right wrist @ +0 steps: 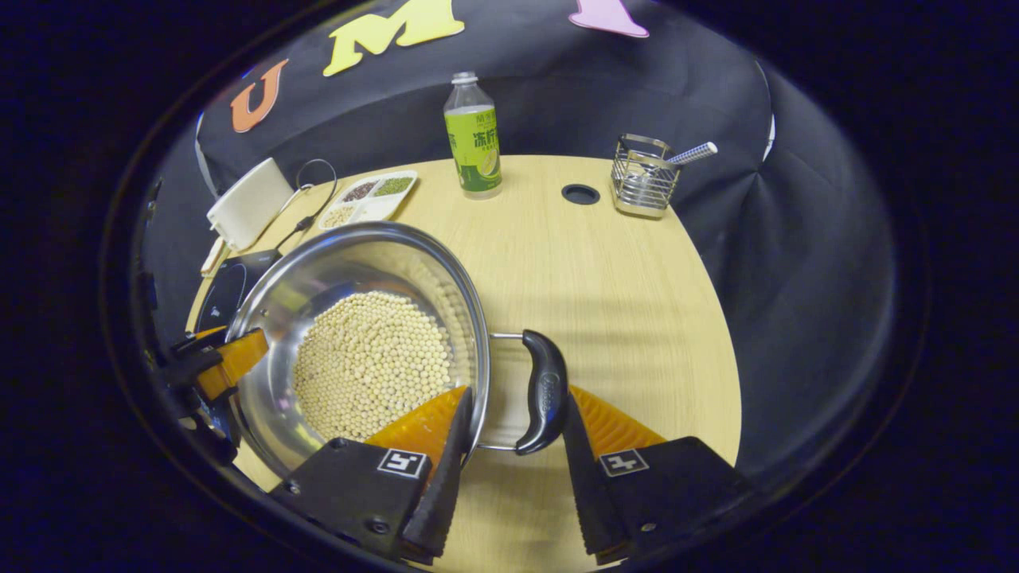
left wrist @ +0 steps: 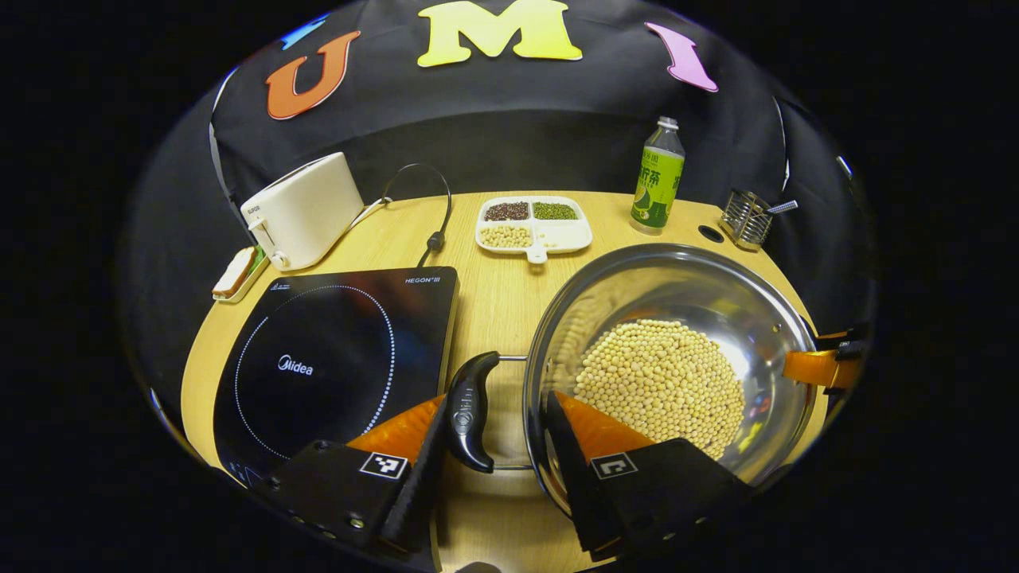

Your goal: First push the handle of the pot to place it horizontally, then grasp the pot with both hands and set it on the induction cooktop.

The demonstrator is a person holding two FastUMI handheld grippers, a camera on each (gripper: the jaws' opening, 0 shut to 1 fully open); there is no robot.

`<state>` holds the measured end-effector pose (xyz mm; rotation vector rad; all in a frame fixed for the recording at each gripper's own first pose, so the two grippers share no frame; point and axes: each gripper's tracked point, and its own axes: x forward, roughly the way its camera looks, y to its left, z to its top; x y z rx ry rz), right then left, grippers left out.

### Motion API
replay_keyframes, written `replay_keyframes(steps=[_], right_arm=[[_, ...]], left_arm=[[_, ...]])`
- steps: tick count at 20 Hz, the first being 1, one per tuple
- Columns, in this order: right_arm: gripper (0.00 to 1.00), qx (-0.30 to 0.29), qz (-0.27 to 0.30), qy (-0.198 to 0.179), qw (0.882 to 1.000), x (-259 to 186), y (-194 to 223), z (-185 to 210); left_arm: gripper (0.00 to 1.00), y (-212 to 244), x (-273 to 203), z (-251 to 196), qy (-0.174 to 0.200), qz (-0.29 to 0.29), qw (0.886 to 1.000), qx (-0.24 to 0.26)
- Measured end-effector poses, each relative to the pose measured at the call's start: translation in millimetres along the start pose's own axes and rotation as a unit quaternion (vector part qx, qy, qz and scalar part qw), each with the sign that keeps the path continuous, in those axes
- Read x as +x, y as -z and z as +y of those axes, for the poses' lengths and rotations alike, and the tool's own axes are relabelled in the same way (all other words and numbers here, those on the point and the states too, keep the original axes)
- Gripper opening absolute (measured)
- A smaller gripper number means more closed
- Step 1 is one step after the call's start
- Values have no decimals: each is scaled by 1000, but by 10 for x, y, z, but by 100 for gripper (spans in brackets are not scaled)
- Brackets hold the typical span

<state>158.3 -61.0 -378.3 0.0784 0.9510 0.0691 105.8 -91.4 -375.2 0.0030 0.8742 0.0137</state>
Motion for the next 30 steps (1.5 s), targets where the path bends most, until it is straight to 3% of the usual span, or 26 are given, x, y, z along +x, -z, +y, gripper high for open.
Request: replay_keyframes(steps=[1, 2, 5, 6, 7, 8, 9, 10, 11, 12, 15, 16, 17, 30], right_arm=[[60, 3, 1, 1, 1000, 1, 14, -3], [60, 1, 2, 2, 1000, -23, 13, -2], [55, 7, 5, 3, 1000, -29, 33, -2], [54, 9, 5, 4, 1000, -47, 38, -8], [54, 12, 5, 4, 1000, -74, 57, -7], [54, 12, 6, 5, 1000, -98, 64, -7], [54, 14, 6, 8, 1000, -113, 69, -13], [54, 13, 3, 9, 1000, -129, 65, -12], [54, 11, 1, 10, 1000, -153, 56, -3], [54, 9, -1, 10, 1000, -184, 41, 8], [54, 4, -13, 11, 1000, -278, 0, 79], [54, 4, -16, 10, 1000, -307, -14, 119], [54, 4, -20, 9, 1000, -326, -17, 162], [54, -3, -43, -15, 999, -611, -18, 1069]], left_arm=[[57, -17, -7, -5, 2, 1, 1000, -4], [67, -2, -17, -10, 5, 6, 1000, -8], [62, -20, -25, -14, 15, 10, 1000, -13], [72, -25, -35, -14, 17, 10, 1000, -11], [61, -29, -38, -10, 17, 10, 1000, -10], [72, -23, -45, -12, 17, 12, 1000, -11], [61, -6, -70, -26, 17, 12, 1000, -12], [61, -11, -90, -26, 18, 10, 1000, -12], [72, -25, -113, -32, 19, 10, 1000, -14], [61, -32, -132, -25, 19, 9, 1000, -15], [61, -78, -199, 46, 19, 4, 1000, -19], [72, -101, -227, 85, 17, 1, 1000, -19], [61, -127, -253, 124, 17, -3, 1000, -18], [61, -144, -690, 1006, -3, -32, 999, -18]])
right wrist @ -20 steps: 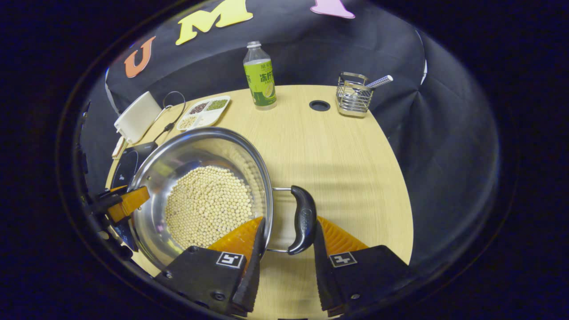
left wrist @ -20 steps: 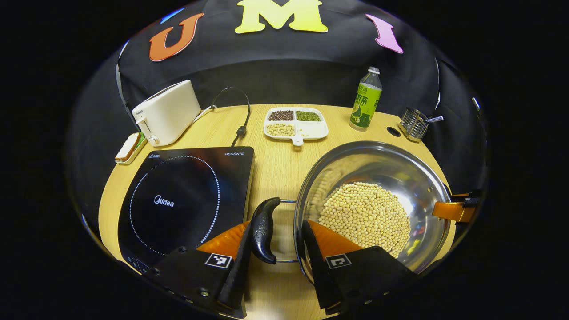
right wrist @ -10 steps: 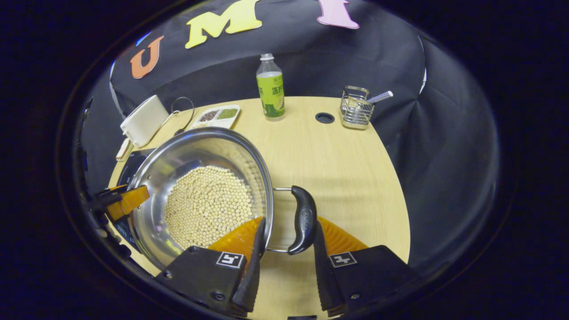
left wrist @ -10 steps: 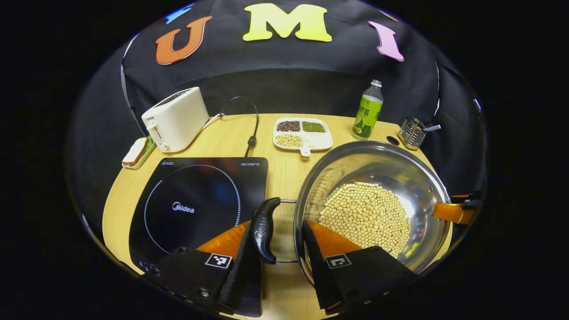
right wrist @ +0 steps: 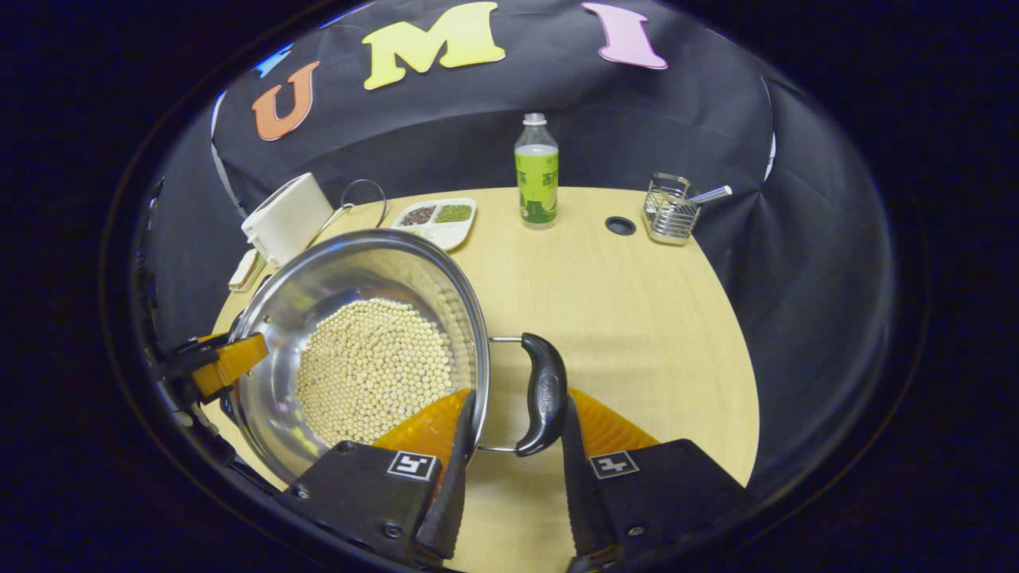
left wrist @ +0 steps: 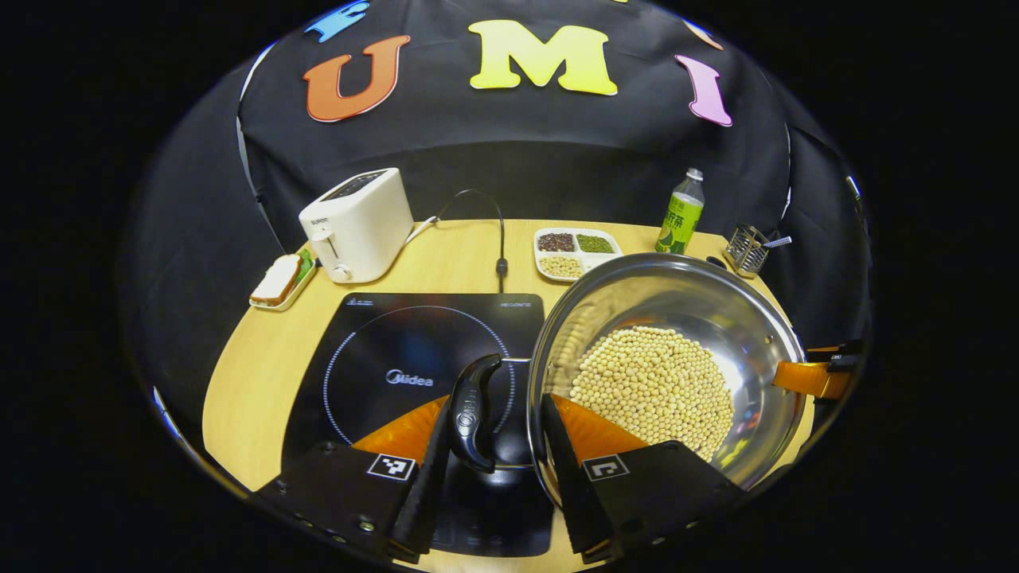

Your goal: First push the handle of the pot to place it horizontally, then grasp the pot with both hands and set it on the induction cooktop.

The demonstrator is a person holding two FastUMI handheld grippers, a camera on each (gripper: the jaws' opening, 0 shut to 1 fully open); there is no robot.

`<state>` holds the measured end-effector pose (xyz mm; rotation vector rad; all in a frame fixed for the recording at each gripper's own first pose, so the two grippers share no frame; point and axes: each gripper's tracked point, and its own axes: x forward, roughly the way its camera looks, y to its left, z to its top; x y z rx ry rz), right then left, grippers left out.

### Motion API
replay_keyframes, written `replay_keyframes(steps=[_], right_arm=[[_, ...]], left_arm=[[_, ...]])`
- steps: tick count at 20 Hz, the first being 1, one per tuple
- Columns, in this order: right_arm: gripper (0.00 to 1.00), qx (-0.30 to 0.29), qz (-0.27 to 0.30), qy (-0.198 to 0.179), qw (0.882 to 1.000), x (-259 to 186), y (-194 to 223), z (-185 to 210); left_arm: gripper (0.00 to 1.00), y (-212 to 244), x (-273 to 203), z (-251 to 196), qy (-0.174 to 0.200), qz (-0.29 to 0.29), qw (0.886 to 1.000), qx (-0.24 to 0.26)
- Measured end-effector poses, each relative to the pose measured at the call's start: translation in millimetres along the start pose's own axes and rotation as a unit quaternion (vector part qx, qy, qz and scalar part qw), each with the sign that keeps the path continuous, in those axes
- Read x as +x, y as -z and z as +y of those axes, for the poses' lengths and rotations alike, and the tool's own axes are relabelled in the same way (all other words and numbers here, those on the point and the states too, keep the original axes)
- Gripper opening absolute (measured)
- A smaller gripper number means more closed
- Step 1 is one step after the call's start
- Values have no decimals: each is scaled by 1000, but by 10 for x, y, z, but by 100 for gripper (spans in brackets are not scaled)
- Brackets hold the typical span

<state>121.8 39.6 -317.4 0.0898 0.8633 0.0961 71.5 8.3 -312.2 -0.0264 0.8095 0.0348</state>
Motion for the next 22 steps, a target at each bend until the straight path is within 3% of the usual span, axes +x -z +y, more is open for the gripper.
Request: replay_keyframes(steps=[22], right_arm=[[54, -37, 15, -31, 999, 310, -168, 1930]], left_arm=[[61, -47, 38, 1893, -59, 10, 998, -19]])
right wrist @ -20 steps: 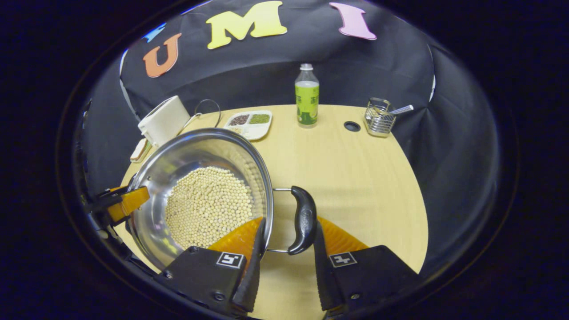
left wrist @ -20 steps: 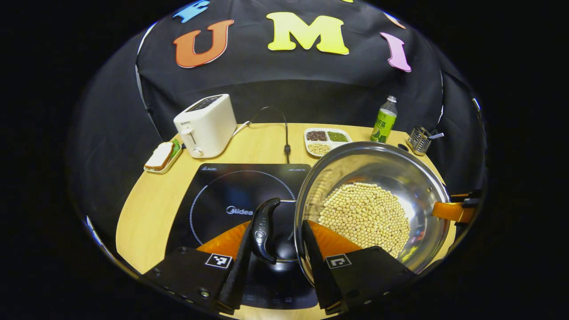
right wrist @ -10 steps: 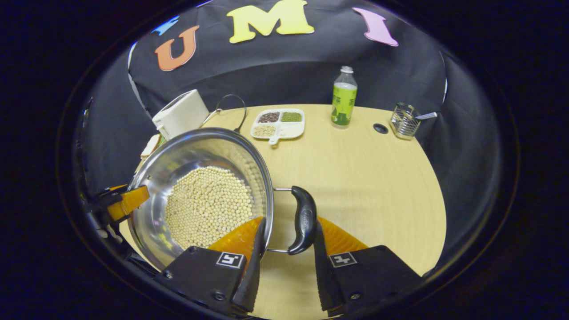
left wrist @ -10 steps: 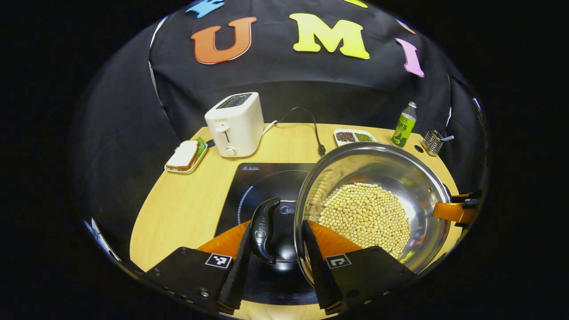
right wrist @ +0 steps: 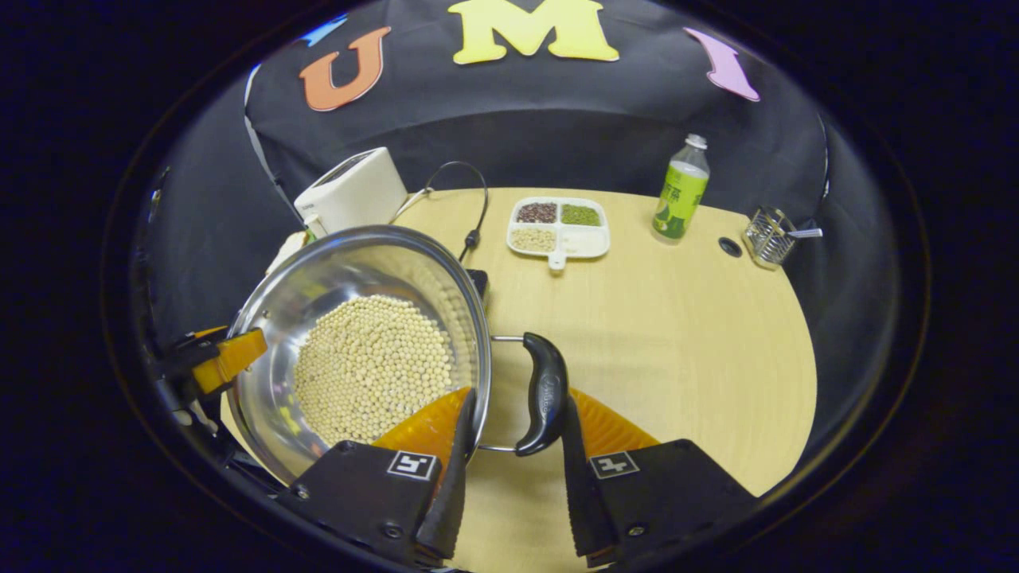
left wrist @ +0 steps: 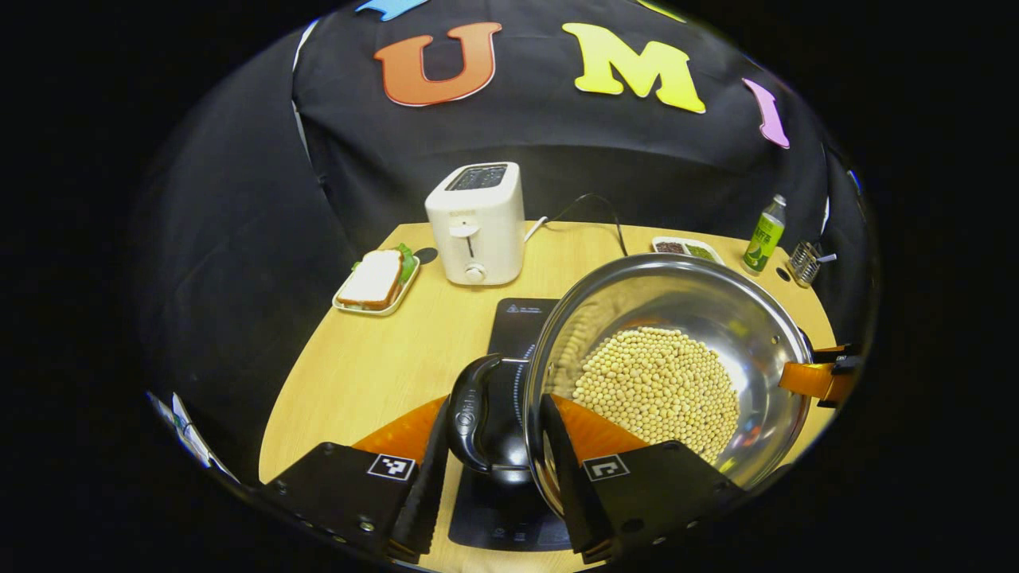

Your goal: First push the handle of the pot to place it horizontally, then grasp the pot with both hands and set it on the induction cooktop.

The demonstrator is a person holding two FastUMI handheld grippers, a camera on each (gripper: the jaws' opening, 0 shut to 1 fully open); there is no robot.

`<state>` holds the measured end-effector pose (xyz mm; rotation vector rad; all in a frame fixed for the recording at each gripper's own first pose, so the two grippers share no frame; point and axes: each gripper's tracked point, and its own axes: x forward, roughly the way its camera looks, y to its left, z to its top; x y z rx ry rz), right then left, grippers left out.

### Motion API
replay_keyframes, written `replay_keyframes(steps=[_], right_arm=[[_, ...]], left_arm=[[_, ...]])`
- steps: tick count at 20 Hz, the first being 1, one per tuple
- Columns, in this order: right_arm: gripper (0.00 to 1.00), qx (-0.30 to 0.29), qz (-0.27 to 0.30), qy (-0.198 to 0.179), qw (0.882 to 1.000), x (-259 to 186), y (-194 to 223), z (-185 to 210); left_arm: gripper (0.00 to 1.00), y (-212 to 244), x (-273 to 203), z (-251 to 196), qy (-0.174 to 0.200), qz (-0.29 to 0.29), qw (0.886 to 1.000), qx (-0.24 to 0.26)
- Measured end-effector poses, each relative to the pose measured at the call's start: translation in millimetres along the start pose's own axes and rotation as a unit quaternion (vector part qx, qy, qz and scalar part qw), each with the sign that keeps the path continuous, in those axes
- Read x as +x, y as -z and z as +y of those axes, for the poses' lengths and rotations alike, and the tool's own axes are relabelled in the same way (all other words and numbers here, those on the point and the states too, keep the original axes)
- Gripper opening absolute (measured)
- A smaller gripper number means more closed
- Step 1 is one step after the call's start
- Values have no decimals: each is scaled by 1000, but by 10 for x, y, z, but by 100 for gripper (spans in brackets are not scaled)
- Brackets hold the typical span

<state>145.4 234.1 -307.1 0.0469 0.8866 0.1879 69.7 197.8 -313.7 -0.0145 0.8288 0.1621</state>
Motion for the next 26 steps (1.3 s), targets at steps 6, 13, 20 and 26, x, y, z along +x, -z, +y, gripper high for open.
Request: replay_keyframes(steps=[6, 13, 20, 26], right_arm=[[53, 2, 7, 3, 1000, 106, 6, 146], [55, 9, -16, 15, 1000, 119, 62, 154], [55, 8, -29, 12, 999, 117, 43, 148], [55, 18, -34, 15, 999, 98, 51, 154]], left_arm=[[61, 30, 154, 143, -1, 5, 1000, 1], [62, 127, 268, 117, 15, -4, 1000, -8], [62, 134, 277, 120, 14, -9, 1000, -1], [64, 105, 278, 116, 15, -12, 1000, 7]])
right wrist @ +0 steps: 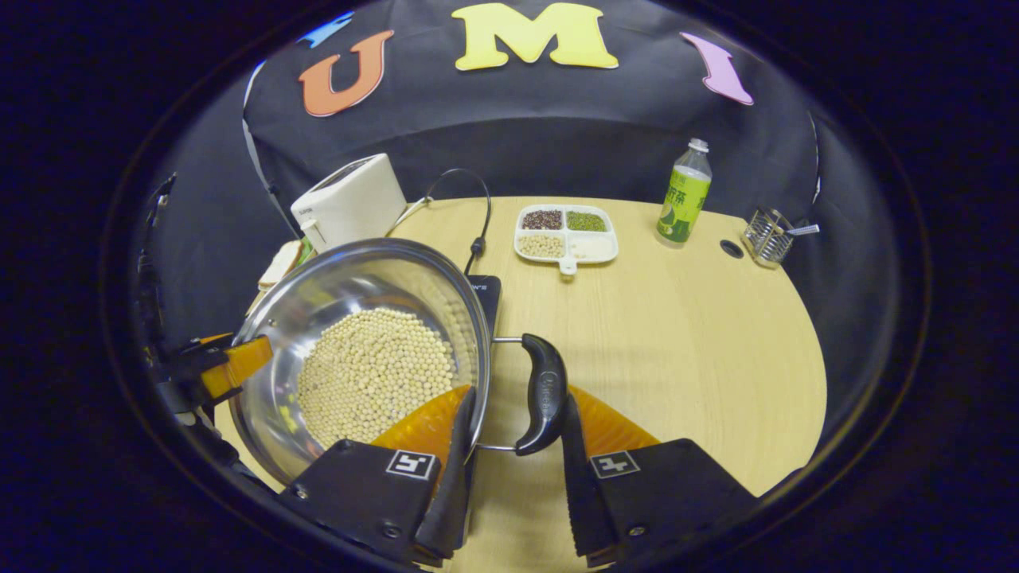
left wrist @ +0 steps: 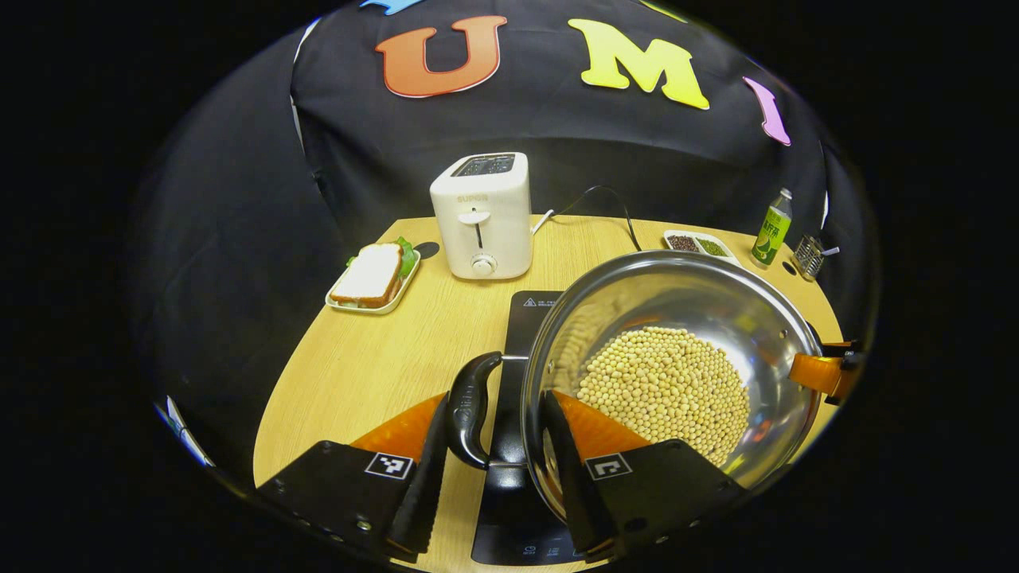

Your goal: First push the handle of the pot to place it horizontally, then grasp the pot with both hands and set it on the induction cooktop.

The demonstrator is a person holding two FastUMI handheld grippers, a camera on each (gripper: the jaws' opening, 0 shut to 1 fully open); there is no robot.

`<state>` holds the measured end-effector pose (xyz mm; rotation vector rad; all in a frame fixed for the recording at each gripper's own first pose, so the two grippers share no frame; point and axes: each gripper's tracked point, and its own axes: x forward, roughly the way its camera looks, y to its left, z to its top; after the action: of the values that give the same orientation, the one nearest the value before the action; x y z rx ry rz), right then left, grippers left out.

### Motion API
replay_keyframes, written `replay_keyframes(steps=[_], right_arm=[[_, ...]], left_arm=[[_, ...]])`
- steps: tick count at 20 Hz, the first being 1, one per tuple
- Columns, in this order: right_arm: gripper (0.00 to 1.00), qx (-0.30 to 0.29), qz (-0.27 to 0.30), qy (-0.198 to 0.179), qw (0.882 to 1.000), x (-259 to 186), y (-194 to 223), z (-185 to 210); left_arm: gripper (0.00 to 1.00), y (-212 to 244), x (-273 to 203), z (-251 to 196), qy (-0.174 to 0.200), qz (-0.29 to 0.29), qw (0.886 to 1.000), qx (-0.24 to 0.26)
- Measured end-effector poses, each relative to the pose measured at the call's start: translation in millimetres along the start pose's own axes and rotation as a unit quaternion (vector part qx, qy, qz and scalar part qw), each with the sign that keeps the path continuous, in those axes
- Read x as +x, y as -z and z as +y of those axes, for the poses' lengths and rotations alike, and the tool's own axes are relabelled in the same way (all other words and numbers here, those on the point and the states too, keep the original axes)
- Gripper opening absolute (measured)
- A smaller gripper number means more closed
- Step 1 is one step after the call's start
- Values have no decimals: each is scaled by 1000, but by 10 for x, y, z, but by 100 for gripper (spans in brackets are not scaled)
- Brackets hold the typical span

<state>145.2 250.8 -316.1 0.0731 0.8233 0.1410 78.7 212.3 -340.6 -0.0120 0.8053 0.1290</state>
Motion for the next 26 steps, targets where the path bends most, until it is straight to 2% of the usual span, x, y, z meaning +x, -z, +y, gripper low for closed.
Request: replay_keyframes(steps=[1, 2, 3, 4, 10, 13, 14, 15, 16, 18, 19, 20, 24, 25, 26], right_arm=[[55, 0, -1, 1, 1000, -1, -1, -3], [56, 1, -1, 1, 1000, -3, 6, -6], [57, 4, -2, 1, 1000, -4, -2, -9], [57, 8, -2, 1, 1000, -2, -8, -5], [62, -5, -10, -11, 1000, -8, -22, -11], [80, -7, -20, -15, 1000, -27, -38, -61], [84, -13, -27, -12, 999, -51, -48, -87], [86, -17, -31, -15, 999, -77, -59, -77], [89, -22, -39, -15, 999, -101, -80, -81], [88, -32, -57, -13, 998, -158, -127, -85], [86, -41, -64, -11, 997, -194, -152, -88], [87, -46, -70, -13, 996, -217, -166, -75], [87, -56, -81, -10, 995, -328, -187, -94], [84, -58, -85, -10, 995, -366, -190, -103], [87, -60, -87, -10, 994, -406, -187, -112]], left_arm=[[64, 8, 6, 3, -1, -3, 1000, 0], [74, -1, 10, 1, -1, -6, 1000, 2], [75, 10, 2, 7, 0, -4, 1000, 3], [64, 4, 1, 2, 0, -3, 1000, 3], [67, 17, 13, 16, 1, -1, 1000, 12], [75, 24, -17, 82, -6, -3, 1000, 21], [90, -10, -5, 118, -9, -15, 1000, 22], [96, -59, -49, 134, -12, -27, 999, 22], [96, -79, -77, 151, -17, -35, 999, 23], [96, -117, -174, 178, -23, -48, 998, 22], [100, -152, -225, 179, -26, -56, 998, 23], [97, -198, -253, 171, -26, -64, 997, 25], [97, -261, -388, 150, -33, -79, 996, 36], [97, -292, -427, 160, -40, -85, 995, 37], [97, -309, -482, 190, -49, -91, 994, 37]])
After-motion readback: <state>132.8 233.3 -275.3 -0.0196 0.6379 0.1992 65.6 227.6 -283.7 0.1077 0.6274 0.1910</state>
